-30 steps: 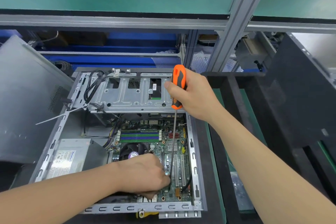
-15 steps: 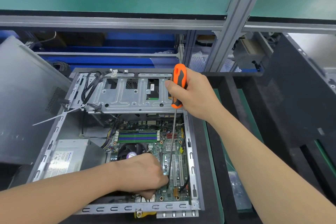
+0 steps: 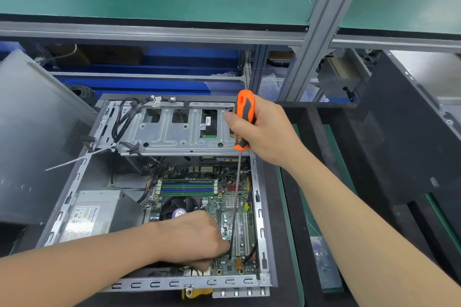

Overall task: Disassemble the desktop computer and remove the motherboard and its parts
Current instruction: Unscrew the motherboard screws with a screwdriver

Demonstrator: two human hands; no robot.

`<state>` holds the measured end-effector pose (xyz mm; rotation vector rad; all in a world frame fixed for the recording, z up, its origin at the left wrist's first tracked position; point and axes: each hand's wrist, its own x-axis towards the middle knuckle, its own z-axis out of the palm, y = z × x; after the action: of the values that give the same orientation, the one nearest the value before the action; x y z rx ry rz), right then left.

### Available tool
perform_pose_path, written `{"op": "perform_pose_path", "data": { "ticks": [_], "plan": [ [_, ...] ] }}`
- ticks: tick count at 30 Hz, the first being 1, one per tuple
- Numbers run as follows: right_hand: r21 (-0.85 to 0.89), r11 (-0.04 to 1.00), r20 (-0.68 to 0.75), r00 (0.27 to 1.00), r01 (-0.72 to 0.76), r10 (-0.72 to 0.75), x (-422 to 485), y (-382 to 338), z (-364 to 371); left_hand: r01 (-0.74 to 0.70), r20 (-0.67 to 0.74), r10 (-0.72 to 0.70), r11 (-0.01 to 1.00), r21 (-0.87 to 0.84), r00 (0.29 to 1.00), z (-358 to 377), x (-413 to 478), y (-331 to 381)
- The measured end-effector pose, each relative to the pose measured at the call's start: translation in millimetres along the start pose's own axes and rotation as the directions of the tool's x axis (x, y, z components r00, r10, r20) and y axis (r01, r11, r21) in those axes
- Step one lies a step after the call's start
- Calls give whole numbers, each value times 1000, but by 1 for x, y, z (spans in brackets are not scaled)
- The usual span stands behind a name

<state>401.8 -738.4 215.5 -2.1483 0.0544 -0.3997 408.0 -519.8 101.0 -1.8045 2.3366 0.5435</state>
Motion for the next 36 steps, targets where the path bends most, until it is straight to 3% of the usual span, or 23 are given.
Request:
{"op": "perform_pose_path", "data": {
  "ticks": [19,22,31,36],
  "plan": [
    [12,999,-14,999,-48,48,-7,-7,-10,-67,-114,75,995,68,991,-1,-3,-5],
    [33,999,-24,999,-36,36,-6,-8,-5,4,-183,22,990,141,983,2,-6,-10],
    [82,996,19,1000,-18,16,-10,-8,14,133,-170,-146,987,-89,974,0,-26,-17],
    [109,993,21,999,-33,31,-11,-6,17,270,-164,-377,849,-455,911,-9,-21,-6]
  ]
}}
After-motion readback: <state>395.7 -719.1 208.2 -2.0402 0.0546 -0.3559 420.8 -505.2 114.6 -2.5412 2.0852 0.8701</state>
